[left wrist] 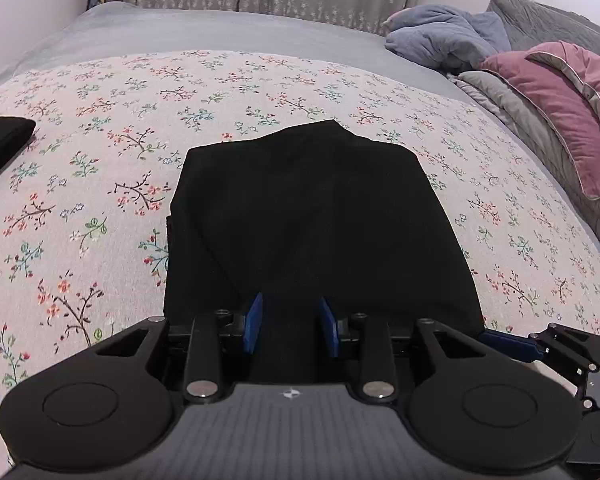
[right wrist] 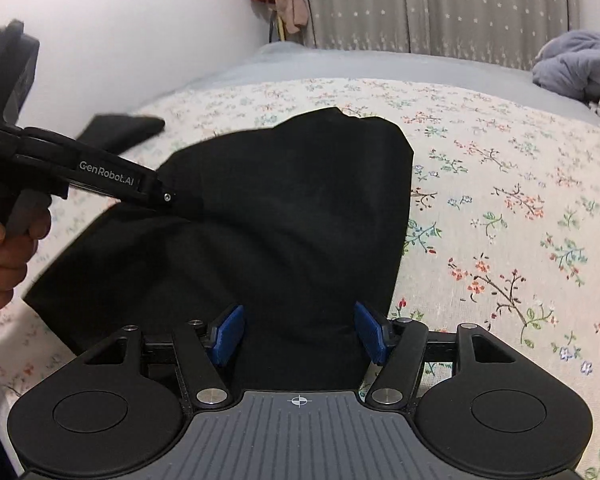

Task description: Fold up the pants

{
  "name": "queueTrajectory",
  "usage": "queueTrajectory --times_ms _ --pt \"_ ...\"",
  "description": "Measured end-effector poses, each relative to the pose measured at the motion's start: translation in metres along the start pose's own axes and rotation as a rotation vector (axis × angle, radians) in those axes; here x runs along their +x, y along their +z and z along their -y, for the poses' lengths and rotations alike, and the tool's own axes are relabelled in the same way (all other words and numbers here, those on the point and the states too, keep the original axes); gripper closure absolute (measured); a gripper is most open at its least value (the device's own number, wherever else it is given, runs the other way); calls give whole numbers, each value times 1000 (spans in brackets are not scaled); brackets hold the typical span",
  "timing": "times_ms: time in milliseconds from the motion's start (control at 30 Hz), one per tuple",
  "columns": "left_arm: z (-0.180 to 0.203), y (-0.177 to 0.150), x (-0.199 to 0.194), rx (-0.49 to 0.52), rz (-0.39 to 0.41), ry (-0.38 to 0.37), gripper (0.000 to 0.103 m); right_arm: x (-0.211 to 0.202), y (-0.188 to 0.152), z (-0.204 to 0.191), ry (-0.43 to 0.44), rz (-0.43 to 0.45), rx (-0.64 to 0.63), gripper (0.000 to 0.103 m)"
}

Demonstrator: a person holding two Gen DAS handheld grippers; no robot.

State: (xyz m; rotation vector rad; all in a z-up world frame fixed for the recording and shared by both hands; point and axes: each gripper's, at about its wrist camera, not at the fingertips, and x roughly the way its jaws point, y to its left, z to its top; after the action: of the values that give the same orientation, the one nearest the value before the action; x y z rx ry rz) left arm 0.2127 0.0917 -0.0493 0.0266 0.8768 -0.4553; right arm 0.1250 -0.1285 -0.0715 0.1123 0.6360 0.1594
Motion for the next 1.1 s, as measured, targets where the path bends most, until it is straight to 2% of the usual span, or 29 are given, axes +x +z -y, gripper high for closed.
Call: queueTrajectory --times_ms 233,300,433,533,633,733,900,1033,1100 --pt "6 -2 1 32 10 24 55 2 -2 4 18 -7 7 41" --pt "6 -2 1 33 10 25 55 -3 5 7 28 -13 56 39" --pt "5 -1 2 20 7 17 55 -12 28 25 155 61 186 40" --pt "4 -2 3 10 5 11 55 7 43 38 147 54 211 40" --pt "6 -3 3 21 5 17 54 44 52 56 170 -8 254 42" --pt "7 -4 3 27 8 18 54 57 59 63 167 0 216 43" --pt "8 -4 4 24 7 14 55 75 78 78 131 8 232 43" --pt "9 -3 4 14 2 15 55 92 85 75 69 25 134 43" --pt "8 -3 4 12 3 12 55 98 87 74 24 35 94 39"
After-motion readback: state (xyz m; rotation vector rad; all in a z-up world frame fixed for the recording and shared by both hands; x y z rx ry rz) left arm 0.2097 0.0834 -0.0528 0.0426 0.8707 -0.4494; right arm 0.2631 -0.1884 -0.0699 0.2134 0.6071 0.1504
